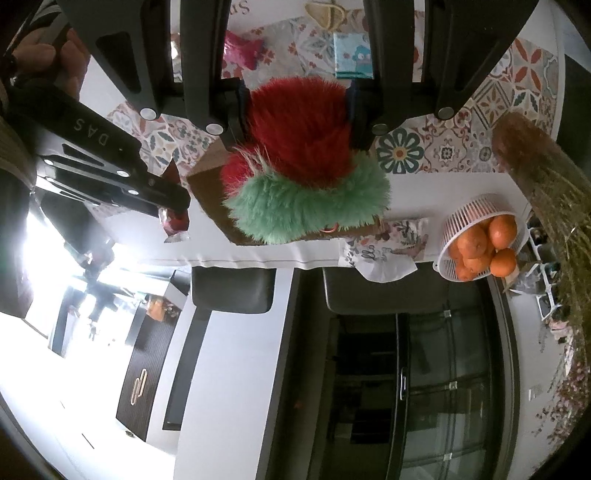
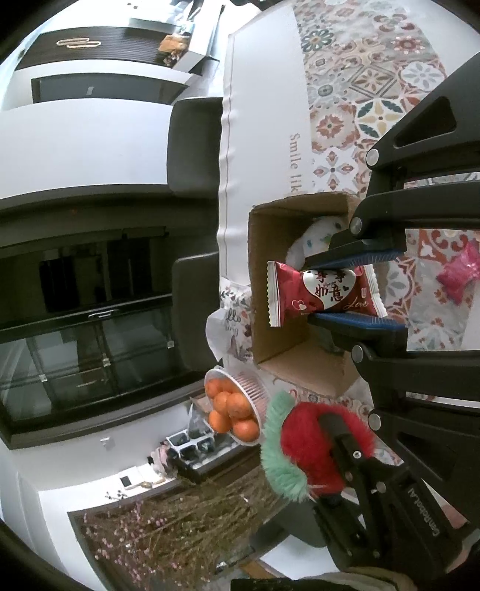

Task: Organize soft objects
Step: 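Carry the candy packet and strawberry plush over the cardboard box, then drop the candy packet and strawberry plush into the box, opening both tools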

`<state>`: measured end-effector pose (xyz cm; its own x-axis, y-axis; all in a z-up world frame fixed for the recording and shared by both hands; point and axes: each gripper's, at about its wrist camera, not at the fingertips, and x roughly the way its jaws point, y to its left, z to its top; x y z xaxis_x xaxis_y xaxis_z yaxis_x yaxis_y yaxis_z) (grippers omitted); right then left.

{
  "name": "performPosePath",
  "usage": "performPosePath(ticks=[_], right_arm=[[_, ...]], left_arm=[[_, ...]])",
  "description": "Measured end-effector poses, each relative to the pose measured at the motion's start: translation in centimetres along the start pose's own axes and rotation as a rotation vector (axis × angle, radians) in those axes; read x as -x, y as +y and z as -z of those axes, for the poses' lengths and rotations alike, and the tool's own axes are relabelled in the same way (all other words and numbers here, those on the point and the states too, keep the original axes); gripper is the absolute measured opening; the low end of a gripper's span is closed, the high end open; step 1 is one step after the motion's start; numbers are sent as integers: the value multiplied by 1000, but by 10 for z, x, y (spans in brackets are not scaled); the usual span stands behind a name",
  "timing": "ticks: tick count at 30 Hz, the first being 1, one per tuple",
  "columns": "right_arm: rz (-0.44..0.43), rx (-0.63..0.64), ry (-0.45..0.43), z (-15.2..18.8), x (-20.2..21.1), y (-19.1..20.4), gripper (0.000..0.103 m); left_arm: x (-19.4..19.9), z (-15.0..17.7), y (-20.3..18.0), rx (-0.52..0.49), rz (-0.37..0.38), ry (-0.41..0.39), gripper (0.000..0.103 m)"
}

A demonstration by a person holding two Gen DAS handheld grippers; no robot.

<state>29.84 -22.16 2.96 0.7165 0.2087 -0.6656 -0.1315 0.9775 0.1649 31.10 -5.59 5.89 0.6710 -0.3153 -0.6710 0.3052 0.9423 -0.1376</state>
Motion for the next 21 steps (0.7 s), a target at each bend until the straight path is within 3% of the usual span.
performPosePath(ticks=[21], right_arm=[[10,-33,113,-11,-82,-27,24]], left_arm=[[-93,-13,16,0,-13,117,38]])
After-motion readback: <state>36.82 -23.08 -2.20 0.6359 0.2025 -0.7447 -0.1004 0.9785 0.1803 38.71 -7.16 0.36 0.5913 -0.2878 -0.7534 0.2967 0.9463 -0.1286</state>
